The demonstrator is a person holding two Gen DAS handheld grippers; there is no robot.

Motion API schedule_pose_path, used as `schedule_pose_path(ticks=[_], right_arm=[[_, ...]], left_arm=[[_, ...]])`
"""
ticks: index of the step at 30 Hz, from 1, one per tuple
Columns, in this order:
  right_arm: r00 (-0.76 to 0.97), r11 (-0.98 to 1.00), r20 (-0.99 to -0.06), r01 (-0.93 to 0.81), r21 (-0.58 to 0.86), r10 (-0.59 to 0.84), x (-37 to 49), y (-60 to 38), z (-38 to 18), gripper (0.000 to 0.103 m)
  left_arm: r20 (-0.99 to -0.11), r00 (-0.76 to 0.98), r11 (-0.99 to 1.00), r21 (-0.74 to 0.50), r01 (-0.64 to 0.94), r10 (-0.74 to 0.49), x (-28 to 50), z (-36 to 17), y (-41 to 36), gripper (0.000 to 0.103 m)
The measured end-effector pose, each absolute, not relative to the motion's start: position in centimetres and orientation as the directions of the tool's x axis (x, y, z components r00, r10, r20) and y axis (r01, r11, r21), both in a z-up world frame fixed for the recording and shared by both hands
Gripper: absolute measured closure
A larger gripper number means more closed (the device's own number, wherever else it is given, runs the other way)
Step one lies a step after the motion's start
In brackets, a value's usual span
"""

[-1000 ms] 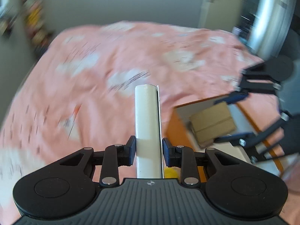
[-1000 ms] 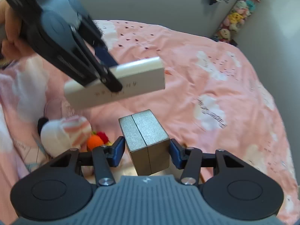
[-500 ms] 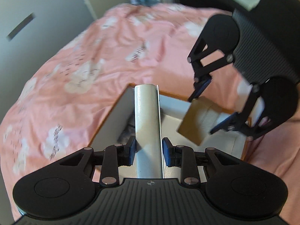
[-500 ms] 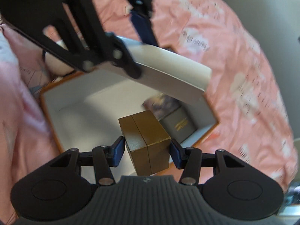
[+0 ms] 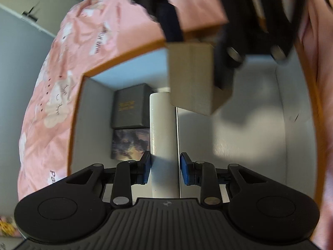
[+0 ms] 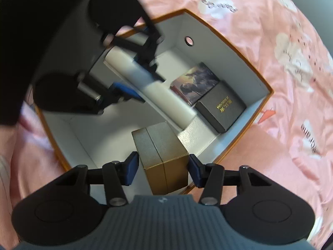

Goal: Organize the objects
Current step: 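Carry tan box with right gripper while left gripper carries white long box into box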

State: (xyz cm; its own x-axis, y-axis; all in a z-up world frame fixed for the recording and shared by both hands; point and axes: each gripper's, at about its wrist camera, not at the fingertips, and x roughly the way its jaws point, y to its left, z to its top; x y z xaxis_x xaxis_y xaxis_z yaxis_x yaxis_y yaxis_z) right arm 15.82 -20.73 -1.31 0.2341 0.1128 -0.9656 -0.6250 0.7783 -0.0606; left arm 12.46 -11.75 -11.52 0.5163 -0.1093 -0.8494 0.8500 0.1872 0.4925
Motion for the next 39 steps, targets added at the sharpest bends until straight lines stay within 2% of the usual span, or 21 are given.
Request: schedule_pose_path(ticks=[7,14,15,18,21,26,29,36,39], right_arm=[[0.184,0.791,-0.978,-0.611,-0.034,0.1,17.2,-20.5,-3.0,0.05],[0.16,0.792,-0.984,-0.61,-0.033,0.082,17.4,-20.4,-3.7,0.05],[0.157,0.794,-0.984,-0.607,-0.031,0.083,17.5,-20.4,-3.7,0.05],[0.149,0.803,-0.985,-0.595,-0.021,0.085,17.7,-20.6,-3.7,0.05],[0.134,0.814,-0.988,-0.58,-0.012,0.081,17.8,-20.6,-3.6,0.05],[0.111,0.855,-0.991,-0.518,0.009,0.077,18.1,-20.9,-3.7,0.05],[0.101,0.876,-0.991,-0.481,0.028,0.087,18.2,-21.1,-3.7,0.05],[0.085,0.94,-0.989,-0.328,0.088,0.122,19.2,-22.0,-3.8,0.052],[0.096,0.964,-0.985,-0.237,0.117,0.143,19.6,-22.6,-3.7,0.052]], left_arm=[[-0.819,0.569,0.126,0.558,0.82,-0.077,12.4,-14.5,-12.0,0.069],[-0.797,0.601,0.137,0.59,0.796,-0.057,12.8,-15.3,-12.5,0.069],[-0.811,0.582,0.158,0.569,0.807,-0.058,13.1,-15.1,-12.5,0.07],[-0.86,0.505,0.257,0.475,0.842,-0.065,14.2,-14.2,-12.1,0.061],[-0.882,0.466,0.333,0.42,0.844,-0.072,15.4,-13.4,-11.6,0.059],[-0.922,0.382,0.419,0.322,0.849,-0.067,16.8,-12.7,-10.7,0.046],[-0.931,0.357,0.439,0.293,0.85,-0.071,16.7,-12.6,-10.2,0.042],[-0.946,0.321,0.484,0.267,0.833,-0.031,17.7,-12.5,-10.2,0.041],[-0.949,0.315,0.548,0.252,0.797,-0.021,18.7,-12.2,-9.9,0.044]])
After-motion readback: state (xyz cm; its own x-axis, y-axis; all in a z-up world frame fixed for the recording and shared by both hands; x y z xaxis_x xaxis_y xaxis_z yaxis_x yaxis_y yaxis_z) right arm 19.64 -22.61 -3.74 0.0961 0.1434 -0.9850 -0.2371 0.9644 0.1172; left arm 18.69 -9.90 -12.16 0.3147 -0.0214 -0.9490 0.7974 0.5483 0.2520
